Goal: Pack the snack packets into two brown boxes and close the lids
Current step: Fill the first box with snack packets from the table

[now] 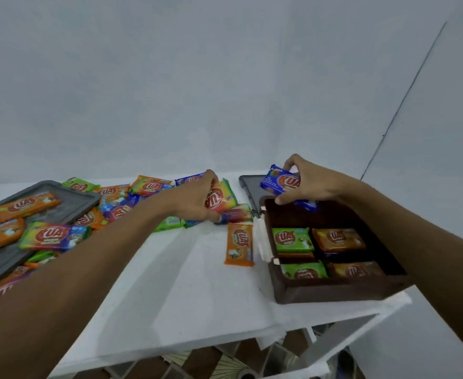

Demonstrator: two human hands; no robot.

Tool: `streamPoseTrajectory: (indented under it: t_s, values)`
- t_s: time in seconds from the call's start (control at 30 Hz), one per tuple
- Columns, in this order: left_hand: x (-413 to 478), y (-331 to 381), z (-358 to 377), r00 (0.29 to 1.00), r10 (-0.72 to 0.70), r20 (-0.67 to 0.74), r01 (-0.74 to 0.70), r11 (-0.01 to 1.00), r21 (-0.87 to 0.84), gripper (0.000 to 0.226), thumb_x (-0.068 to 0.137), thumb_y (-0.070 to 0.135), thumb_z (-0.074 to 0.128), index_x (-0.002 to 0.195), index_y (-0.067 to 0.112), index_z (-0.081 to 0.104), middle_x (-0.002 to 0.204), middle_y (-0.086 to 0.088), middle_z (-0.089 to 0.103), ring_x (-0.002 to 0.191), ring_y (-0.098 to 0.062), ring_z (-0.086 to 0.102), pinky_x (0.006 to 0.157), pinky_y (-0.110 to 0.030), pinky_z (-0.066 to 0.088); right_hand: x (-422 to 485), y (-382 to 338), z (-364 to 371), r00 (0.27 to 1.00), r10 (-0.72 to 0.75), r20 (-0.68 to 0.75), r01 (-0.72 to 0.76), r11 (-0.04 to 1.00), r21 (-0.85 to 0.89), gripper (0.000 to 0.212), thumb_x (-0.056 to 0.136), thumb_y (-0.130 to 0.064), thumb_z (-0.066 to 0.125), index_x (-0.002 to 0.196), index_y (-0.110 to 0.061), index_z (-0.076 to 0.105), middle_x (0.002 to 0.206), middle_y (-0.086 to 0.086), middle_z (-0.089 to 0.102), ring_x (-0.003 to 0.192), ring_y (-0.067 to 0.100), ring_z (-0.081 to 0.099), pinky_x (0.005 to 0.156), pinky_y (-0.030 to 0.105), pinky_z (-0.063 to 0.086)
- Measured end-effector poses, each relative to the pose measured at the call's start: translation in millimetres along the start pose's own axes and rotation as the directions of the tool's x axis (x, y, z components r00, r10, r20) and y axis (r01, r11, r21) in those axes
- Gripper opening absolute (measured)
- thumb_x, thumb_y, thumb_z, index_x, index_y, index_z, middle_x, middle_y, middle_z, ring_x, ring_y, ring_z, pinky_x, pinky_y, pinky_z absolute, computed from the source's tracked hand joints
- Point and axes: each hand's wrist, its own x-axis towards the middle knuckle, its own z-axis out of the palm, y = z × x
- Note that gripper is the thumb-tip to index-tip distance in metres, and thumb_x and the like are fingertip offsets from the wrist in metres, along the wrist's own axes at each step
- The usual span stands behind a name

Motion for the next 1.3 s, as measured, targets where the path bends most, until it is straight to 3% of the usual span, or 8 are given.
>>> streamPoseTrajectory:
  t_s: [0.23, 0.4, 0.5, 0.6, 0.9, 1.03, 1.2, 1.3]
  values:
    - [40, 93, 22, 0.954, 0.265, -0.139, -0.240, 0.956, 0.170, 0.069, 0.073, 0.042, 0.079, 0.130, 0.020, 0.047, 0.112, 0.002, 0.047, 0.102, -0.014, 0.051, 0.085, -0.028, 0.046, -25, 113, -21, 0.990, -0.090, 0.107, 0.121, 0.934, -0.337, 0.058, 0.063, -0.038, 0.086, 0.104, -0.030, 0.045, 0.102, -0.004, 0.062, 0.083, 0.011, 0.060, 0.073, 0.030, 0.053]
    - [69, 146, 62, 0.950, 0.308, -0.058, -0.278, 0.913, 0.300, 0.068, 0.076, 0.045, 0.077, 0.132, 0.020, 0.049, 0.122, 0.000, 0.055, 0.109, -0.017, 0.053, 0.090, -0.035, 0.048, -23, 164, -7, 0.965, -0.251, 0.075, 0.250, 0.792, -0.557, 0.049, 0.072, -0.046, 0.075, 0.113, -0.032, 0.052, 0.112, -0.011, 0.050, 0.096, 0.011, 0.051, 0.078, 0.029, 0.045]
    - [85, 162, 96, 0.963, 0.259, 0.073, -0.254, 0.786, 0.563, 0.061, 0.079, 0.043, 0.073, 0.129, 0.019, 0.048, 0.121, -0.003, 0.057, 0.109, -0.023, 0.056, 0.084, -0.038, 0.049, -24, 179, -3, 0.955, -0.280, 0.098, 0.283, 0.763, -0.581, 0.037, 0.082, -0.042, 0.069, 0.114, -0.030, 0.055, 0.118, -0.008, 0.051, 0.105, 0.015, 0.054, 0.080, 0.031, 0.047]
    - [92, 163, 117, 0.977, 0.150, 0.153, -0.214, 0.706, 0.675, 0.067, 0.080, 0.038, 0.074, 0.137, 0.017, 0.046, 0.132, -0.006, 0.048, 0.114, -0.028, 0.055, 0.082, -0.043, 0.050, -22, 183, 2, 0.953, -0.239, 0.187, 0.303, 0.746, -0.593, 0.047, 0.079, -0.042, 0.072, 0.120, -0.028, 0.054, 0.121, -0.006, 0.054, 0.108, 0.016, 0.055, 0.082, 0.031, 0.050]
    - [99, 158, 123, 0.988, 0.137, 0.069, -0.142, 0.641, 0.755, 0.058, 0.082, 0.049, 0.070, 0.128, 0.018, 0.054, 0.120, -0.005, 0.060, 0.105, -0.026, 0.060, 0.078, -0.038, 0.048, -12, 186, 3, 0.960, -0.197, 0.201, 0.280, 0.735, -0.618, 0.047, 0.081, -0.040, 0.073, 0.118, -0.020, 0.054, 0.121, 0.001, 0.058, 0.104, 0.016, 0.057, 0.079, 0.026, 0.049]
    - [88, 149, 105, 0.980, 0.152, 0.125, -0.197, 0.740, 0.643, 0.054, 0.083, 0.054, 0.066, 0.126, 0.021, 0.055, 0.113, -0.003, 0.062, 0.103, -0.023, 0.060, 0.076, -0.034, 0.044, -11, 178, -2, 0.951, -0.252, 0.178, 0.308, 0.759, -0.574, 0.028, 0.085, -0.043, 0.067, 0.107, -0.027, 0.059, 0.099, -0.010, 0.058, 0.091, 0.012, 0.058, 0.062, 0.022, 0.041]
    - [61, 111, 86, 0.894, 0.419, -0.160, -0.280, 0.799, 0.532, 0.033, 0.094, 0.043, 0.047, 0.108, 0.019, 0.064, 0.101, -0.001, 0.065, 0.096, -0.020, 0.057, 0.082, -0.036, 0.042, -2, 144, 8, 0.868, -0.490, -0.083, 0.383, 0.766, -0.517, 0.011, 0.093, -0.028, 0.049, 0.096, -0.031, 0.060, 0.091, -0.012, 0.064, 0.081, 0.013, 0.058, 0.066, 0.033, 0.048]
    - [35, 71, 77, 0.858, 0.425, -0.287, -0.217, 0.807, 0.549, 0.033, 0.093, 0.038, 0.044, 0.110, 0.017, 0.063, 0.108, -0.001, 0.061, 0.098, -0.021, 0.055, 0.080, -0.038, 0.043, 9, 108, 22, 0.825, -0.555, -0.105, 0.438, 0.747, -0.499, 0.010, 0.092, -0.027, 0.050, 0.095, -0.029, 0.060, 0.089, -0.010, 0.065, 0.080, 0.015, 0.058, 0.063, 0.032, 0.046]
